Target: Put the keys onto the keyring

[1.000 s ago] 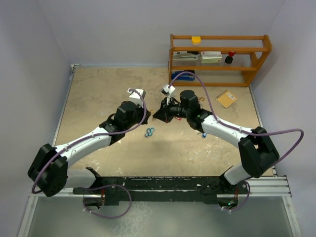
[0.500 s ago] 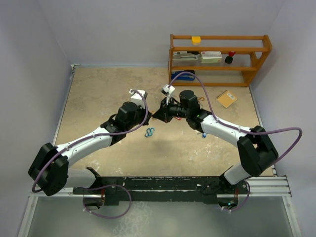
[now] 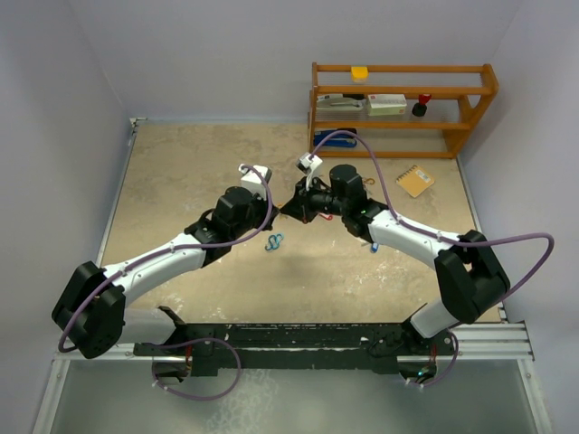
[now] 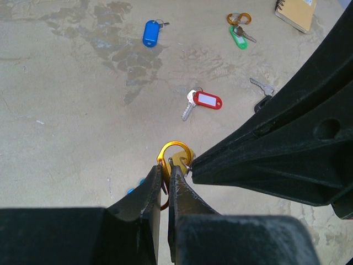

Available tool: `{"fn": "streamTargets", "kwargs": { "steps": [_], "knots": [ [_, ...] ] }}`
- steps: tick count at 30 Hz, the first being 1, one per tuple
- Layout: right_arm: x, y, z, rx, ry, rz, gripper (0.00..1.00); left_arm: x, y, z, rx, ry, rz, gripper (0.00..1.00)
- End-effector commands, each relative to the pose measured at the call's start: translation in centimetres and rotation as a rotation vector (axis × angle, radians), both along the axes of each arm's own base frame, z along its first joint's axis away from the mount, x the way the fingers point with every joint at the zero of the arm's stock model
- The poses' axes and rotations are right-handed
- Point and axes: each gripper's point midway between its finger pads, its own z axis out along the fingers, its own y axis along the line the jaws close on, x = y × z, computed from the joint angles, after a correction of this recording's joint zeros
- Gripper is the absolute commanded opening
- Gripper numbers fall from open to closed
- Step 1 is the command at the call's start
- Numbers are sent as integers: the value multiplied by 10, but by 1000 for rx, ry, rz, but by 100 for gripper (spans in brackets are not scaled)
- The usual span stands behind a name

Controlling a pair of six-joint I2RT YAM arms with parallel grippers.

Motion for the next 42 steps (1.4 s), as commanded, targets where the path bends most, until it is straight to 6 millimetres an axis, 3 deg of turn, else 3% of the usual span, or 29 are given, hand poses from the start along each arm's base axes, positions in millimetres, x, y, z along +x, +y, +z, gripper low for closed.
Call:
{"fn": "streamTargets", "kwargs": {
  "steps": [1, 19, 23, 26, 32, 37, 42],
  "knots": [
    [14, -3, 21, 42, -57, -51, 0, 3, -11, 32, -47, -72, -34, 0],
    [25, -14, 19, 42, -63, -100, 0, 0, -10, 36, -47, -77, -44, 1],
    [26, -15, 17, 39, -58, -107, 0, -1, -11, 35, -49, -72, -49, 29],
    [26, -16, 17, 39, -58, -110, 0, -1, -11, 36, -50, -73, -49, 40],
    [27, -21, 15, 29, -58, -132, 0, 1, -2, 41, -53, -86, -2, 47],
    [33, -34, 13, -5, -54, -209, 0, 14, 32, 46, -26, -114, 205, 53],
    [38, -75, -16, -117, 19, -423, 0, 23, 60, 39, 25, -95, 365, 60]
  ]
}}
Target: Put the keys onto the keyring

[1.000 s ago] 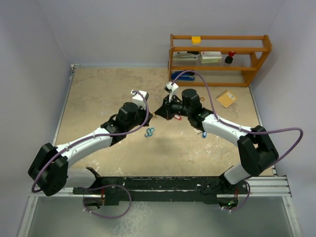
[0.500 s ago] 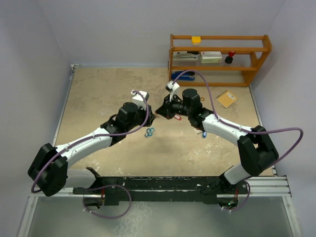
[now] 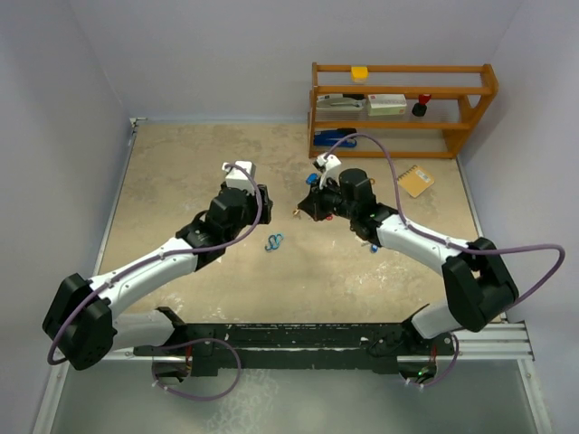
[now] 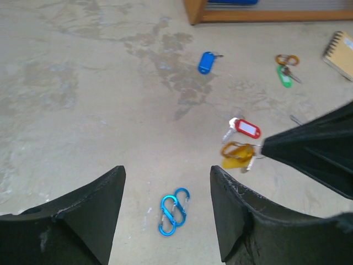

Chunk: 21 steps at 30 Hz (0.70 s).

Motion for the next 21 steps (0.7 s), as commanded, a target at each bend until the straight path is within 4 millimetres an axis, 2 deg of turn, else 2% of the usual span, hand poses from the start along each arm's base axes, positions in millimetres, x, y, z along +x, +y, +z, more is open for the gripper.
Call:
{"fn": "streamTargets", "kwargs": {
  "steps": [1, 7, 10, 16, 21],
  "knots": [
    [12, -45, -5, -72, 27, -242, 0, 15, 27, 16, 4, -27, 187, 61],
    [1, -105, -34, -148, 113, -470, 0, 23, 29, 2, 14, 19, 225, 62],
    [-6, -123, -41, -165, 121, -518, 0, 25, 29, 2, -3, 18, 235, 63],
    [-20, -140, -54, -198, 146, -547, 0, 25, 34, 2, -2, 19, 252, 63],
    [-27, -144, -56, -195, 145, -553, 0, 24, 37, 1, -5, 17, 261, 63]
  ]
}}
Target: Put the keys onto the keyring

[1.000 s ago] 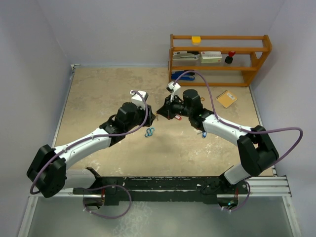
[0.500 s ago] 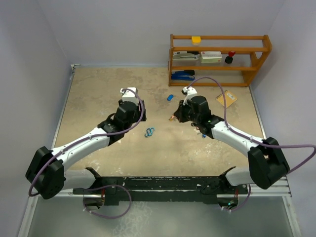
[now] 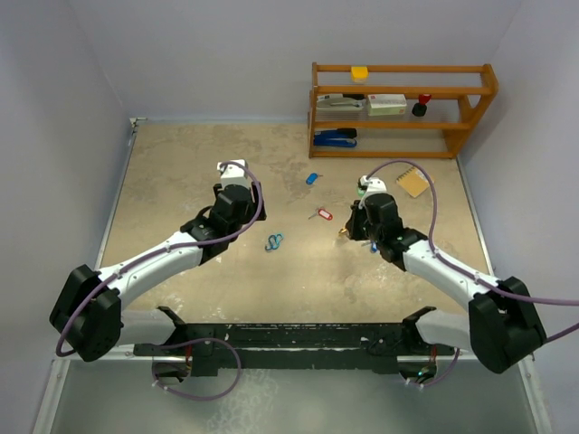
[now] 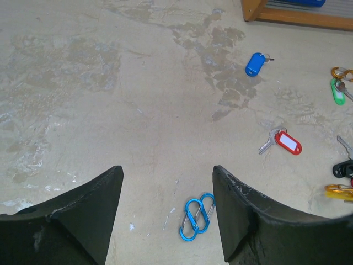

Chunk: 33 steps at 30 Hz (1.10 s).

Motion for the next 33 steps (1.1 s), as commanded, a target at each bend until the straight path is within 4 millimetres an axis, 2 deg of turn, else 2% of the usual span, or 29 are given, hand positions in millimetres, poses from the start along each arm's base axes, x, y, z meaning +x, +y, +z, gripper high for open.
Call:
{"fn": "streamTargets", "kwargs": {
  "steps": [1, 9, 21, 22, 25, 26, 29, 33],
  "knots": [
    [-2, -6, 10, 12, -34, -35, 0, 8, 1, 24, -54, -60, 36, 63],
    [-13, -4, 19, 46, -36, -5, 0, 8, 3, 24, -57, -61, 45, 63],
    [-25, -15, 33, 53, -80, -28, 0, 10, 0, 18, -72, -56, 46, 63],
    [-24, -14, 33, 53, -78, -27, 3, 10, -1, 18, -75, -55, 45, 63],
    [-18, -5, 30, 46, -54, 13, 33, 10, -2, 18, -75, -53, 40, 63],
    [-15, -3, 27, 35, -42, 18, 38, 10, -2, 17, -75, -49, 40, 63],
    [-2, 7, 21, 28, -16, 45, 44, 10, -3, 14, -70, -40, 38, 63],
    [22, 26, 27, 54, -24, 66, 48, 11, -3, 9, -63, -29, 39, 63]
  ]
}}
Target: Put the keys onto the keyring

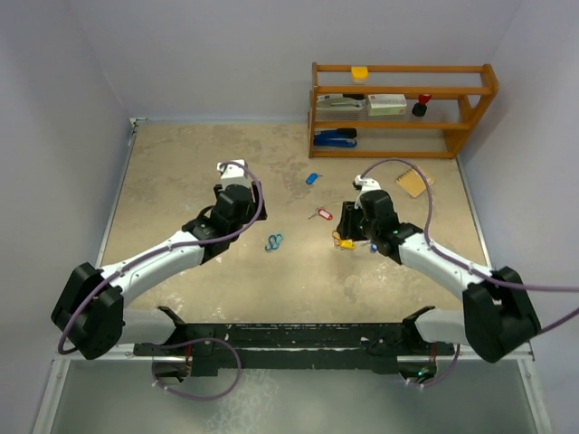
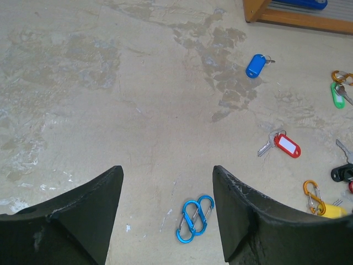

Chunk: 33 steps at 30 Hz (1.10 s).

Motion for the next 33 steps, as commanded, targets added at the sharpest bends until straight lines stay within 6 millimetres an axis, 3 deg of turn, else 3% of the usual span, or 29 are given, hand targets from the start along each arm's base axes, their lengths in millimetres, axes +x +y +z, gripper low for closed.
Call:
{"fn": "streamTargets", "kwargs": {
  "steps": [1, 8, 13, 21, 33],
  "knots": [
    [39, 24, 34, 46, -87, 31, 48, 9, -3, 10, -43, -29, 18, 63],
    [69, 38, 28, 31, -69, 31, 51, 3, -9, -10, -51, 28, -10, 63],
    [69, 41, 16, 33, -38, 31, 52, -10, -15, -35, -68, 89, -38, 63],
    [70, 41, 29, 50, -69, 26, 53, -41, -43, -67, -52, 170, -157, 63],
    [62, 37, 32, 55, -83, 30, 53, -54, -48, -100, -59, 220, -214, 63]
  ]
}}
